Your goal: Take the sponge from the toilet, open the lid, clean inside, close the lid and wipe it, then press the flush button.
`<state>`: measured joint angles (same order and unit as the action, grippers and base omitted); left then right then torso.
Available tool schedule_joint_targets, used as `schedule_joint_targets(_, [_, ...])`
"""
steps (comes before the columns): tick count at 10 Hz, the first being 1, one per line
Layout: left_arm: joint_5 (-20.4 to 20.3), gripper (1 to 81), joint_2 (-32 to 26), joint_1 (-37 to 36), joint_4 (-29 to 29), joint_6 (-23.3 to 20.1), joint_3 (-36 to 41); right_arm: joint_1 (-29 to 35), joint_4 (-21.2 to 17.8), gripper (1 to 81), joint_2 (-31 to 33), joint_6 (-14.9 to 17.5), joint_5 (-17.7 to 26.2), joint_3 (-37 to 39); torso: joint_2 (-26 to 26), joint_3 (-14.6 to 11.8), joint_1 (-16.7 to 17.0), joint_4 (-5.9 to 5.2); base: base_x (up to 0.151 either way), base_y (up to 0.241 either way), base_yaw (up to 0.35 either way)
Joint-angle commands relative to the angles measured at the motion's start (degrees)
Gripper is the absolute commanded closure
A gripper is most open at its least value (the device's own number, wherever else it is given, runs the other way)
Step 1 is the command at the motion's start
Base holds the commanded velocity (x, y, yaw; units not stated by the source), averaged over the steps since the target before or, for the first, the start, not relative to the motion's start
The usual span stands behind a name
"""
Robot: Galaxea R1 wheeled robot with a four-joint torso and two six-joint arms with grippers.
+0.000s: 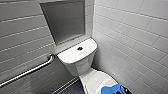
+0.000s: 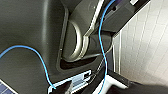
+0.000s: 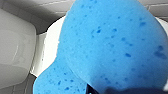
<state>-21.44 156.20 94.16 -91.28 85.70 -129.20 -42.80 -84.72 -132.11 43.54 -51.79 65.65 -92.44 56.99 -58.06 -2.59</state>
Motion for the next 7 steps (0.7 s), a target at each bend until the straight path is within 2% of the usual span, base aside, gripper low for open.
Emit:
schedule_joint_targets(1, [0.61, 1.0, -0.88, 1.68, -0.47, -0.18, 0.61, 15.58, -8.35, 81.1, -6.00, 3.56, 17.42, 12.56, 0.00, 0.00, 0.00, 0.00, 0.000, 0.000, 0.000])
schedule_joint_targets(4, [0.61, 1.0, -0.88, 1.68, -0.47, -0.18, 0.61, 19.10, -16.15, 81.1, -14.51, 10.84, 18.39, 21.50, 0.00, 0.00, 0.00, 0.00, 0.000, 0.000, 0.000])
schedule_joint_targets(5, [0.61, 1.0, -0.97, 1.69, -0.39, -0.18, 0.61, 20.07, -17.65, 81.1, -16.18, 12.51, 18.65, 23.88, 0.00, 0.00, 0.00, 0.00, 0.000, 0.000, 0.000])
schedule_joint_targets(7, [0.61, 1.0, -1.06, 1.68, -0.39, -0.18, 0.61, 21.83, -21.27, 81.1, -20.94, 14.90, 22.25, 30.93, 0.02, 0.00, 0.00, 0.00, 0.000, 0.000, 0.000])
